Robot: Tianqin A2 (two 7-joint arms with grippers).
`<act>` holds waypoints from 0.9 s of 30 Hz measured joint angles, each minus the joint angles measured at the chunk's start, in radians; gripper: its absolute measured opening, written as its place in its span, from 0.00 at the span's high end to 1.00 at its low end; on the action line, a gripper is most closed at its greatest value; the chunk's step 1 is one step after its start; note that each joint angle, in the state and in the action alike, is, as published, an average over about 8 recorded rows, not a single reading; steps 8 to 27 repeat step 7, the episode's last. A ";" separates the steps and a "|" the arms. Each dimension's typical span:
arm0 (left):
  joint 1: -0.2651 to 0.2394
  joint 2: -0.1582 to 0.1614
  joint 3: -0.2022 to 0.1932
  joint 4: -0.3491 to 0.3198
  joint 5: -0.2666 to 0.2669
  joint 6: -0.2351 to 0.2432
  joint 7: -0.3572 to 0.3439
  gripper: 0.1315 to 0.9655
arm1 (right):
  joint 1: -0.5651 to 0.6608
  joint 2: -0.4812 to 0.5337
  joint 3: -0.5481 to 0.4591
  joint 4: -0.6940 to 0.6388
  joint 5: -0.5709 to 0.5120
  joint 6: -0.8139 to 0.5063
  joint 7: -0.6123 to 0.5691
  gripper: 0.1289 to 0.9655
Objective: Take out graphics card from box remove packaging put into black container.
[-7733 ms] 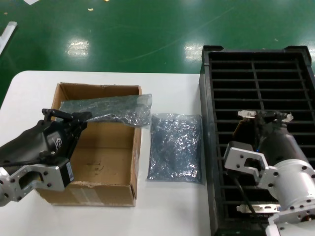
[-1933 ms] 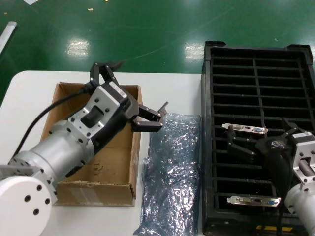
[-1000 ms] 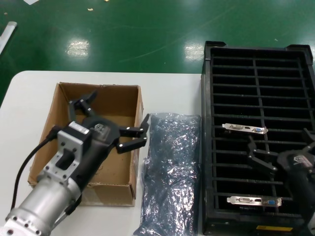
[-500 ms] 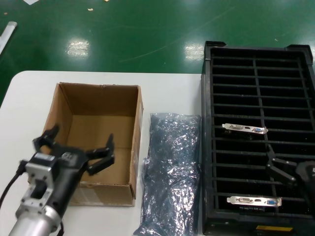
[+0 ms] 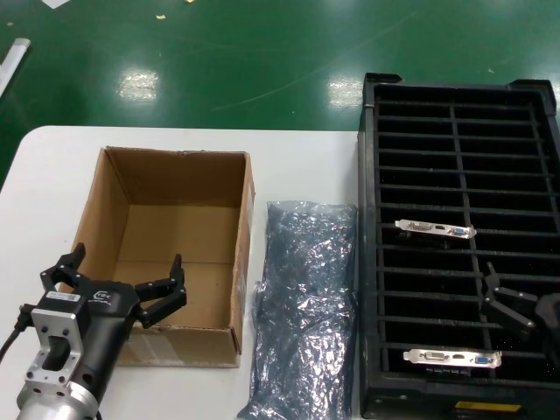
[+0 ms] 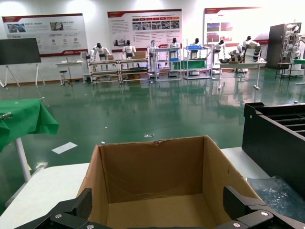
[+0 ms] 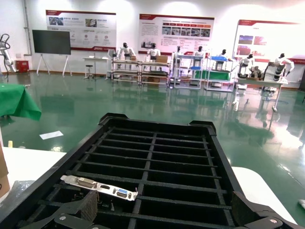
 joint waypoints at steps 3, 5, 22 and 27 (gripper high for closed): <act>0.000 0.000 0.000 0.000 0.000 0.000 0.000 0.00 | 0.000 0.000 0.000 0.000 0.000 0.000 0.000 0.00; 0.000 0.000 0.000 0.000 0.000 0.000 0.000 0.00 | 0.000 0.000 0.000 0.000 0.000 0.000 0.000 0.00; 0.000 0.000 0.000 0.000 0.000 0.000 0.000 0.00 | 0.000 0.000 0.000 0.000 0.000 0.000 0.000 0.00; 0.000 0.000 0.000 0.000 0.000 0.000 0.000 0.00 | 0.000 0.000 0.000 0.000 0.000 0.000 0.000 0.00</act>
